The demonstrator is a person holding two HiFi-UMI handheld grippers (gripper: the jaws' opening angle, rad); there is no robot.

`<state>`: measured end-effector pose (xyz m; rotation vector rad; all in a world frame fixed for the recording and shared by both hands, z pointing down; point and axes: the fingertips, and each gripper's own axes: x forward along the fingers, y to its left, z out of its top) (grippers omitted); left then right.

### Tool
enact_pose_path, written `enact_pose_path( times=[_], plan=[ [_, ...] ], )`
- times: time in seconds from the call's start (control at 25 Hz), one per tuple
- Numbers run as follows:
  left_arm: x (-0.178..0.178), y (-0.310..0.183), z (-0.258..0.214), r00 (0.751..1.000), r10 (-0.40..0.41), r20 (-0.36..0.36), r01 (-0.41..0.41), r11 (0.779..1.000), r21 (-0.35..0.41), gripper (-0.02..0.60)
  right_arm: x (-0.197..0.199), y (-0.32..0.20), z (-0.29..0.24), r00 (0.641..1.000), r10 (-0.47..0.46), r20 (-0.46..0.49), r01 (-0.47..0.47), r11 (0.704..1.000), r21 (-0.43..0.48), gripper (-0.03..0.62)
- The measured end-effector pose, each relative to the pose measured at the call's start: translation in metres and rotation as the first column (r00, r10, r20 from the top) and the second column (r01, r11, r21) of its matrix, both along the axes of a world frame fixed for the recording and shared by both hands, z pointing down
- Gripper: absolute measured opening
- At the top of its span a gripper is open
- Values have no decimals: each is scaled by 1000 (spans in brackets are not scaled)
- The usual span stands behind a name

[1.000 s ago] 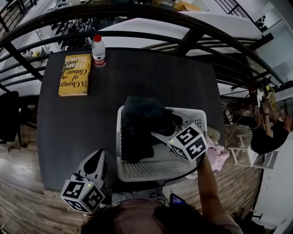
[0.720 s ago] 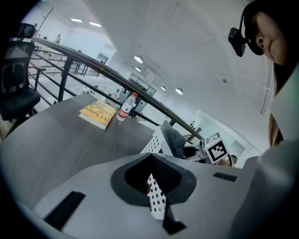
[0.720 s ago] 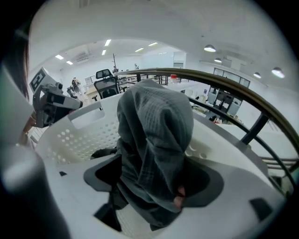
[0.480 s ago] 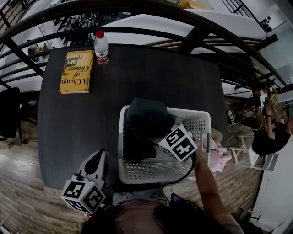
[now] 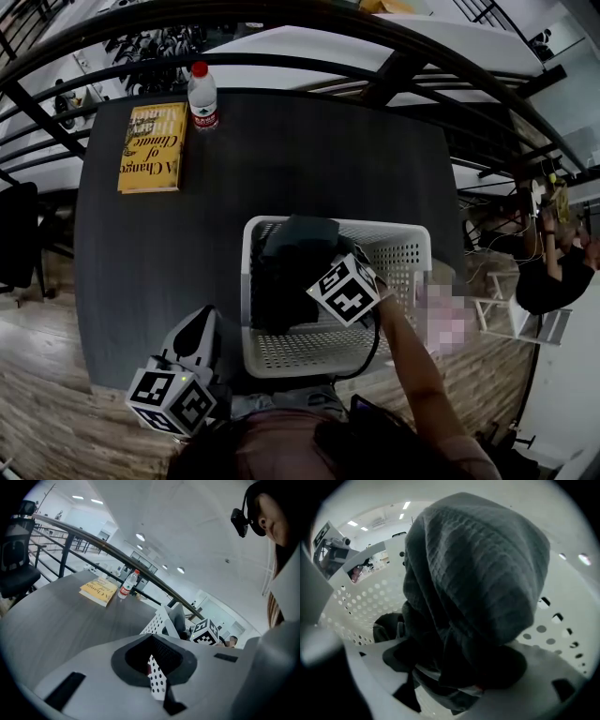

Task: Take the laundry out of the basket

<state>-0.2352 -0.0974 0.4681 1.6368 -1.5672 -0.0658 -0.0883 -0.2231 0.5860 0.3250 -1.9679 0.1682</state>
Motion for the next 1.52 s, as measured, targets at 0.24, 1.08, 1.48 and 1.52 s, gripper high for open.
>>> enact_pose_path(
  times=[0.24,1.08,1.48,1.52],
  plan=[
    [1,-1,0,1000,7,-7,-7,1000,1,-2,3,-1,15,999,34,-39,-35,998,-46,399],
    [-8,5,-30,1000,10,16,-12,996,85,-2,19,2,-37,991,133,-9,-132,986,107,126],
    [-5,17,-46,998,54,33,-58,990,132,-2,35,8,-90,980,198,33,-200,962,187,123],
    [-4,18,-47,998,59,33,-63,989,137,-2,36,10,-94,978,204,42,-208,960,189,123]
  ],
)
